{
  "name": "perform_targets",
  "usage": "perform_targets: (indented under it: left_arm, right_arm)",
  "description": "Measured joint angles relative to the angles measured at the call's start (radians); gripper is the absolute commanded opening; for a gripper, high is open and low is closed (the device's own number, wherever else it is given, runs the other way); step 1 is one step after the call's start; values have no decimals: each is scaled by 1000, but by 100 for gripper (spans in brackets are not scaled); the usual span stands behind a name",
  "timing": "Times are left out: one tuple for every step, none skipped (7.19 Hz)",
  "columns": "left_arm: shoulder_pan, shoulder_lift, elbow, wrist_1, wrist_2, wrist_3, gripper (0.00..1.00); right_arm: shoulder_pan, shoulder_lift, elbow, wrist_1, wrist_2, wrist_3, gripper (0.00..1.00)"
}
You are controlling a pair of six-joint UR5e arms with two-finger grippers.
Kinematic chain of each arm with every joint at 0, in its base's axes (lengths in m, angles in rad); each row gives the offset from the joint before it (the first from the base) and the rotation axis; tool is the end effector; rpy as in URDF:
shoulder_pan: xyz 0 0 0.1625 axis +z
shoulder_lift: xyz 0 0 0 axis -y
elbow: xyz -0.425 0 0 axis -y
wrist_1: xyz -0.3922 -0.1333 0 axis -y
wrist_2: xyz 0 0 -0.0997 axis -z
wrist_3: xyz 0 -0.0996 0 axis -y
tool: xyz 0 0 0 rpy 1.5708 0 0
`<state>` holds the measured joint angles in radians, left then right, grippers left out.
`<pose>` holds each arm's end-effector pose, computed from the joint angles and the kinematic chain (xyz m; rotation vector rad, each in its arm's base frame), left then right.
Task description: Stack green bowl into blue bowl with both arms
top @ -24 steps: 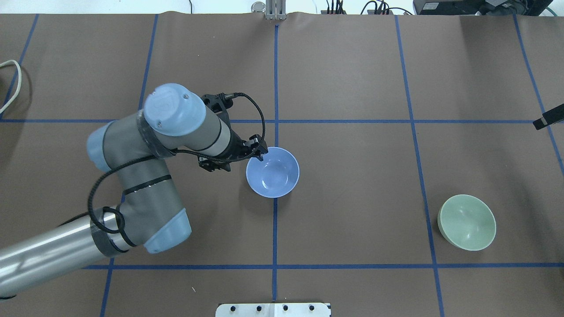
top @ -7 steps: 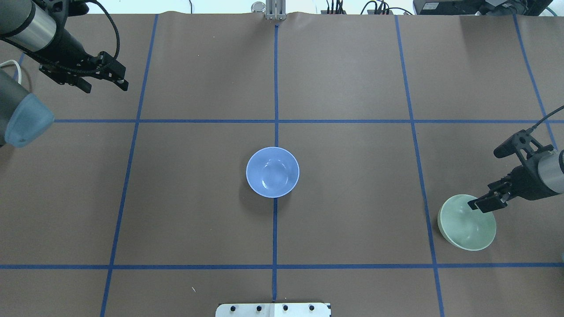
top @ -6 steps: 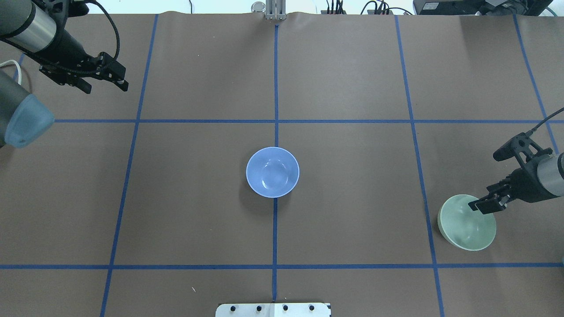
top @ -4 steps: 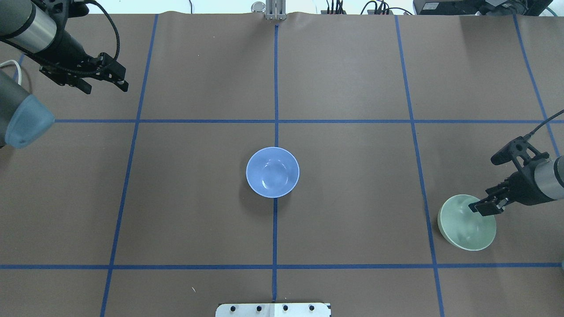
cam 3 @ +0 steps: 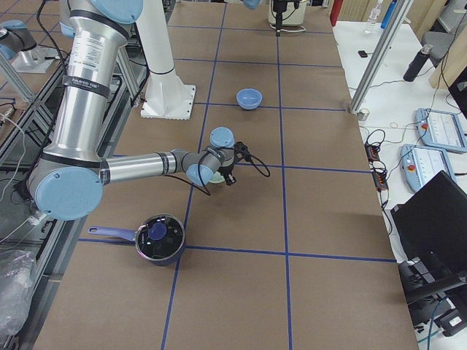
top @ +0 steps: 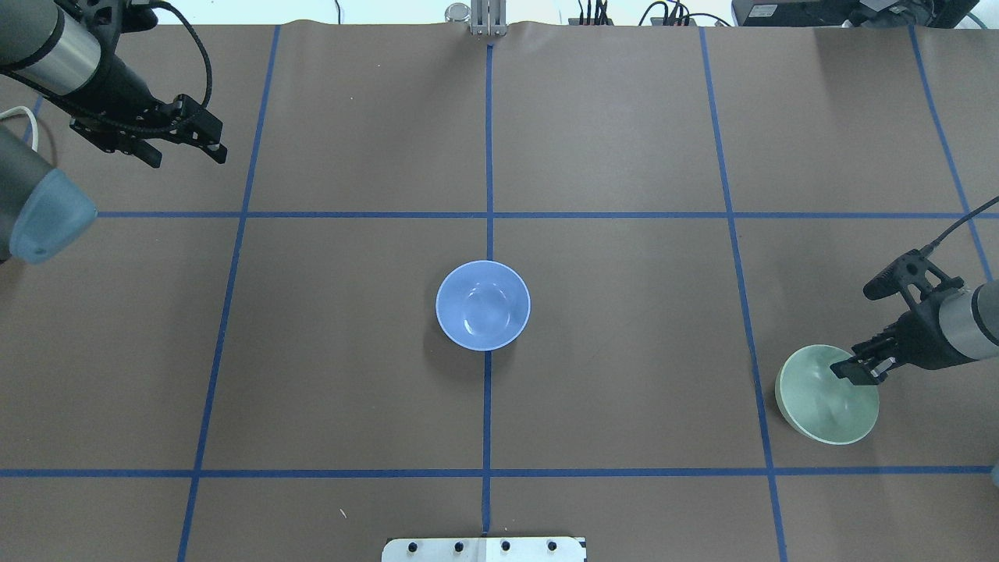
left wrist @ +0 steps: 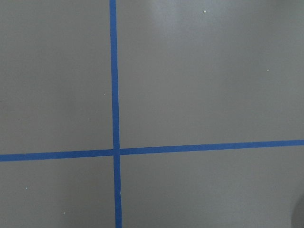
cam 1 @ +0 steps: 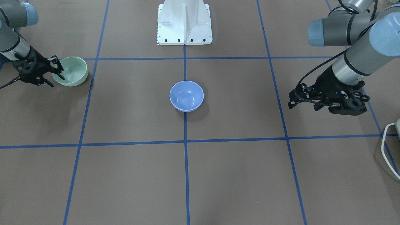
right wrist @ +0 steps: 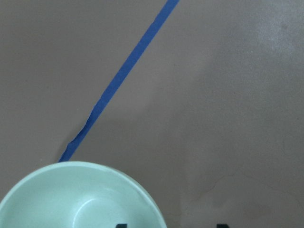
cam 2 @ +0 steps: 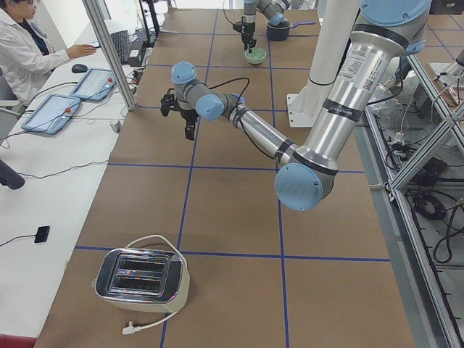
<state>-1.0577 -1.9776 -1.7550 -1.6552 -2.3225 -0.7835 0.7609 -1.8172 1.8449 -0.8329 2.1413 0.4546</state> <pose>0.2461 -0.5697 0.3287 0.0760 0.9611 0.0046 -0.2482 -0.3461 0.5551 0.2834 -0.8873 -0.5478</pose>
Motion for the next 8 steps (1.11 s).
perform_targets:
  left_arm:
    - [0,1,1,0,0,1,97]
    - [0,3,2,0,0,1,97]
    - [1,4,2,0,0,1,97]
    - [1,4,3,0,0,1,97]
    - [1,5,3,0,0,1,97]
    - [2,5,3,0,0,1,97]
    - [2,5,3,0,0,1,97]
    - [3,4,3,0,0,1,97]
  right_arm:
    - [-11,1,-2,0,-1,0,29]
    - [-22,2,-5,0,-4,0,27]
    - [-28,4,-7,2,-7,0,22]
    - [-31,5,-7,8,-8,3,19]
    - [-31,6,-7,14,-9,8,18]
    - [-32,6,-9,17,-10,10,18]
    - [-32,7,-9,18,-11,11,17]
    - [-32,7,-10,18,-12,10,16]
